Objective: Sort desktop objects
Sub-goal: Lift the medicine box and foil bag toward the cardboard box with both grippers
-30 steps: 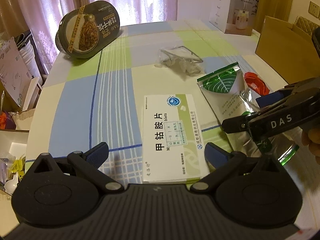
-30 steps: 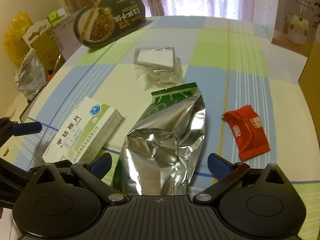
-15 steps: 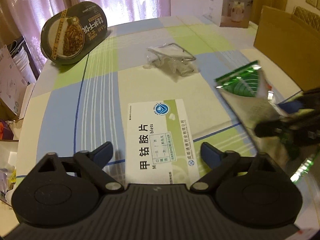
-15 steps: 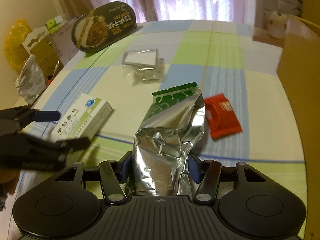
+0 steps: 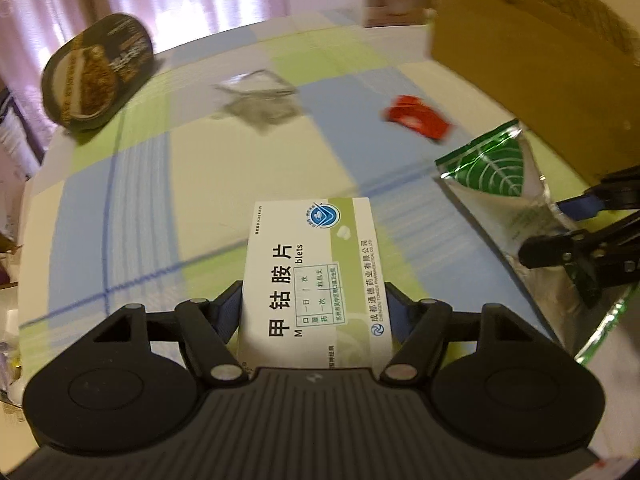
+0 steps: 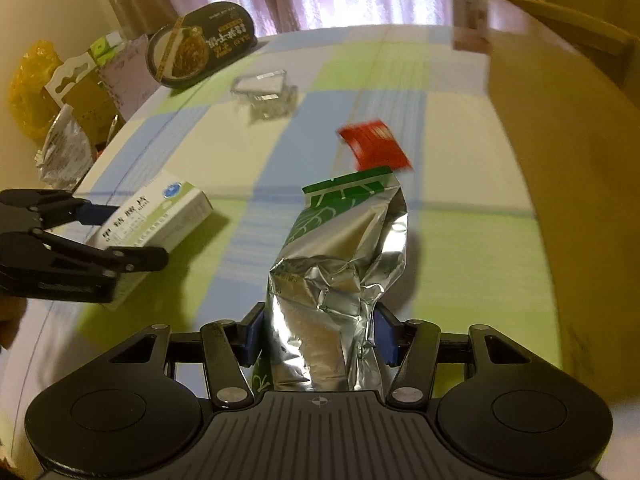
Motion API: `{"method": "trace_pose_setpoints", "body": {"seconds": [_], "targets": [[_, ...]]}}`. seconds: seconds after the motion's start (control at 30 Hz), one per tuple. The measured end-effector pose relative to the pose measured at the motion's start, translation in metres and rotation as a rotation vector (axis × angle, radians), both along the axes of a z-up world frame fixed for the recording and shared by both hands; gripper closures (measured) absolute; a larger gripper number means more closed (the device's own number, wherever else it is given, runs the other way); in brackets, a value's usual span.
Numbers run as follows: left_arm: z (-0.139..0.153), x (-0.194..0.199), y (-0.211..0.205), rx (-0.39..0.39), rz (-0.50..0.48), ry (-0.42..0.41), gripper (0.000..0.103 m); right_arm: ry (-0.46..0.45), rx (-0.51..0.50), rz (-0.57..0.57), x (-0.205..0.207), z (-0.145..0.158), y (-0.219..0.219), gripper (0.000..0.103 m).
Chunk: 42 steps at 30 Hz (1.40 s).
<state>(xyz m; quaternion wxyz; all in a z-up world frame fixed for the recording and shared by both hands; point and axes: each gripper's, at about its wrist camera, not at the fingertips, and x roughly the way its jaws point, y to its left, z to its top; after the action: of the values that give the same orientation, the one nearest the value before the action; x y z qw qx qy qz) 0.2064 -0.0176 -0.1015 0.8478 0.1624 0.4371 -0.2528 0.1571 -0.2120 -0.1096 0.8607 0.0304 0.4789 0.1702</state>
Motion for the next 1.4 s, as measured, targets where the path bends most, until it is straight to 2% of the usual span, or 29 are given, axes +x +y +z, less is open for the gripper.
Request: {"method": "trace_pose_setpoints", "body": {"seconds": [0.17, 0.33, 0.43, 0.67, 0.83, 1.1, 1.13, 1.27, 1.4], "targets": [[0.009, -0.051, -0.019, 0.012, -0.086, -0.010, 0.036, 0.006, -0.014, -0.015, -0.045, 0.010, -0.023, 0.051], [0.002, -0.083, -0.027, -0.023, -0.089, 0.053, 0.036, 0.018, -0.019, -0.030, -0.080, 0.014, -0.036, 0.051], [-0.008, -0.093, -0.035, -0.010, -0.110, 0.079, 0.035, 0.034, -0.033, -0.027, -0.091, 0.012, -0.039, 0.051], [-0.021, -0.086, -0.041, 0.006, -0.139, 0.092, 0.035, 0.008, -0.075, -0.035, -0.098, 0.009, -0.036, 0.049], [-0.024, -0.083, -0.044, 0.011, -0.152, 0.082, 0.035, -0.004, -0.103, -0.039, -0.098, 0.005, -0.031, 0.034], [-0.024, -0.079, -0.046, 0.000, -0.159, 0.093, 0.036, 0.003, -0.124, -0.022, -0.098, -0.002, -0.029, 0.033], [-0.024, -0.079, -0.046, -0.002, -0.158, 0.093, 0.036, 0.003, -0.123, -0.023, -0.099, -0.002, -0.029, 0.033], [-0.021, -0.079, -0.045, -0.021, -0.155, 0.092, 0.036, -0.007, -0.129, -0.009, -0.102, 0.000, -0.027, 0.048], [-0.019, -0.077, -0.042, -0.049, -0.144, 0.096, 0.036, -0.026, -0.138, -0.018, -0.103, 0.004, -0.027, 0.053]]}}
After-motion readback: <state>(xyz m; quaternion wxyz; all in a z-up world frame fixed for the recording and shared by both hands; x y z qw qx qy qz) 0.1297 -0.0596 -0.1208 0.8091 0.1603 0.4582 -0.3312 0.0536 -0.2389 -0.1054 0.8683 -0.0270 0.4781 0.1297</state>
